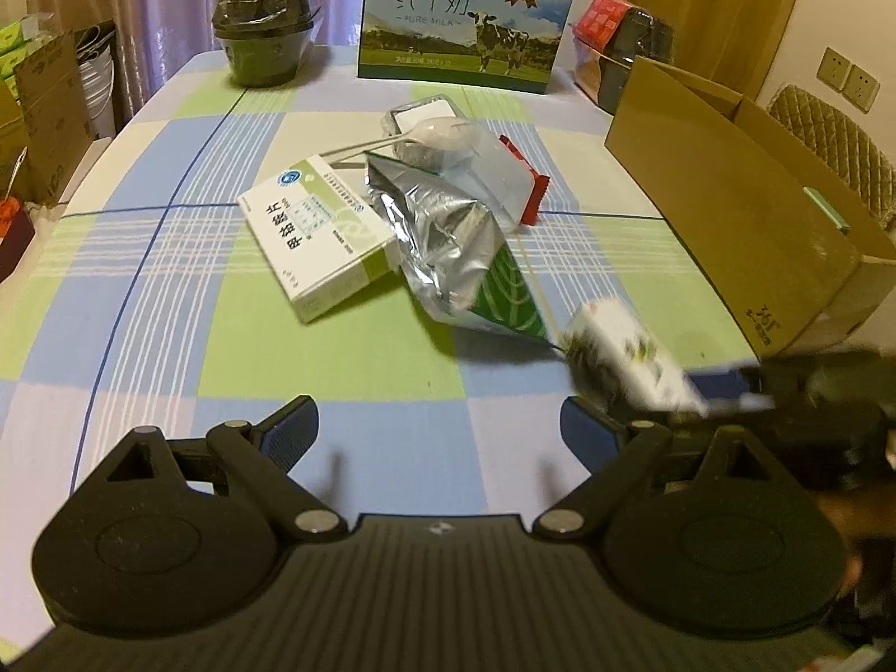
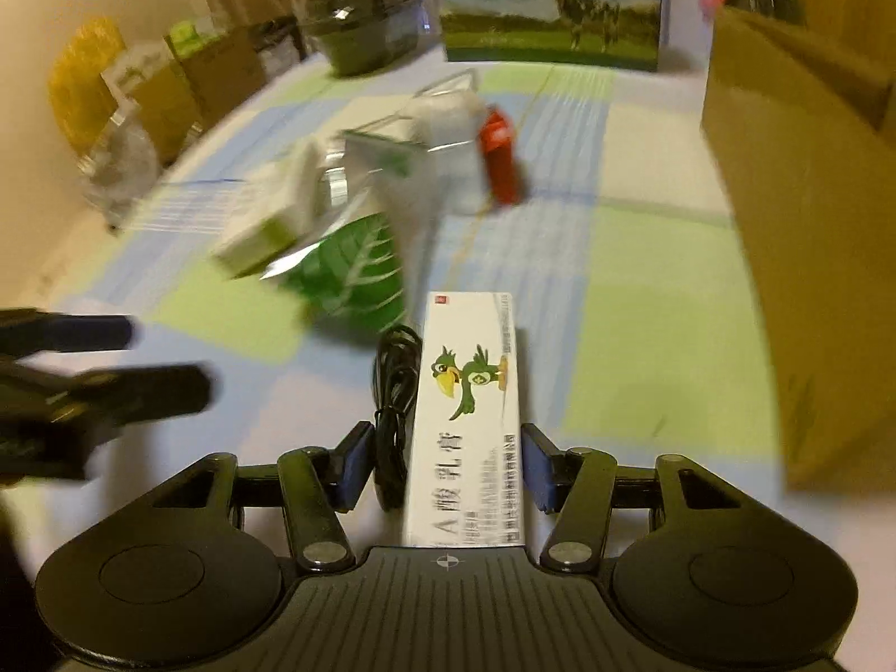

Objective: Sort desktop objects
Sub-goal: 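Grasp the white bird-print ointment box with the right tool while the left tool grasps the black cable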

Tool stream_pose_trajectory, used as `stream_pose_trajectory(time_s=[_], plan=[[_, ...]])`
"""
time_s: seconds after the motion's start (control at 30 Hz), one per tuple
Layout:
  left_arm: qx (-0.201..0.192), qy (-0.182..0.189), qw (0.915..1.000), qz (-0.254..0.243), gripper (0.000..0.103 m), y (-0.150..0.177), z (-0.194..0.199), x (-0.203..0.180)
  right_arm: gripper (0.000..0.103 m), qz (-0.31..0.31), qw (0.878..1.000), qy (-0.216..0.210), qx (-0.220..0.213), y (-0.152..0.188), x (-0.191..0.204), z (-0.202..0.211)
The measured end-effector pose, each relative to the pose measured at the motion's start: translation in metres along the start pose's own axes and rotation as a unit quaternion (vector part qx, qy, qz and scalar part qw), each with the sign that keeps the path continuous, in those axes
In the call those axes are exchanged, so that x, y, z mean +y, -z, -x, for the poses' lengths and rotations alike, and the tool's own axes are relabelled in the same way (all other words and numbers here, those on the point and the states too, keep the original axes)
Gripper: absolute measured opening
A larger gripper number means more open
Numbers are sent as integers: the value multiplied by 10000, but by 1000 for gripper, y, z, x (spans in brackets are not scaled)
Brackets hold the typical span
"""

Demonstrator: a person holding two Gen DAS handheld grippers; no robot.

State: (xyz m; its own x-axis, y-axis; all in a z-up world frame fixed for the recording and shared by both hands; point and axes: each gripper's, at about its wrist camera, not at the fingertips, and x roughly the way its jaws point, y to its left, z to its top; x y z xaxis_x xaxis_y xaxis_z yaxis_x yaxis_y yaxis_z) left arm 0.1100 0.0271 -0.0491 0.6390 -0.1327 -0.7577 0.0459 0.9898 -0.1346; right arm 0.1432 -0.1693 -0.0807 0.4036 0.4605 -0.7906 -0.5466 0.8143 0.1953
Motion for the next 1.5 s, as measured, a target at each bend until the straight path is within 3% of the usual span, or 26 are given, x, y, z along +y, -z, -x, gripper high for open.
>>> stream_pose_trajectory(time_s=[0.1, 0.27, 0.47, 0.57, 0.7, 0.77, 0.9, 1.07, 1.17, 1.2, 1.5], plan=[[-43, -18, 10000, -27, 91, 5, 13, -2, 62, -26, 9999, 16, -122, 18, 4, 22], [-13, 16, 10000, -66, 91, 10, 18, -12, 62, 31, 9995, 192, -234, 36, 0, 41], [91, 134, 9996, -213, 89, 13, 10, -31, 62, 84, 9992, 154, -368, 34, -5, 37], [204, 103, 9994, -276, 80, 13, -1, -39, 62, 203, 9990, 38, -390, 30, -2, 29], [217, -4, 9993, -292, 79, 12, -9, -40, 62, 526, 9983, 49, -258, 30, 3, 15], [257, 1, 9993, -270, 78, 12, -13, -38, 38, 427, 9984, 232, -293, 32, -4, 13], [419, 96, 9985, -348, 61, 12, -24, -43, 36, 172, 9970, 593, -458, 37, -24, 25], [508, 335, 9970, -486, 57, 13, -42, -64, 36, -115, 9954, 834, -466, 52, -41, 41], [419, 162, 9963, -731, 32, 14, -49, -76, 36, -118, 9954, 814, -496, 57, -40, 46], [416, 57, 9954, -860, 12, 14, -50, -79, 36, -98, 9956, 779, -505, 58, -39, 46], [452, 83, 9946, -927, 10, 29, -27, -67, 43, 206, 9953, 723, -614, 51, -23, 38]])
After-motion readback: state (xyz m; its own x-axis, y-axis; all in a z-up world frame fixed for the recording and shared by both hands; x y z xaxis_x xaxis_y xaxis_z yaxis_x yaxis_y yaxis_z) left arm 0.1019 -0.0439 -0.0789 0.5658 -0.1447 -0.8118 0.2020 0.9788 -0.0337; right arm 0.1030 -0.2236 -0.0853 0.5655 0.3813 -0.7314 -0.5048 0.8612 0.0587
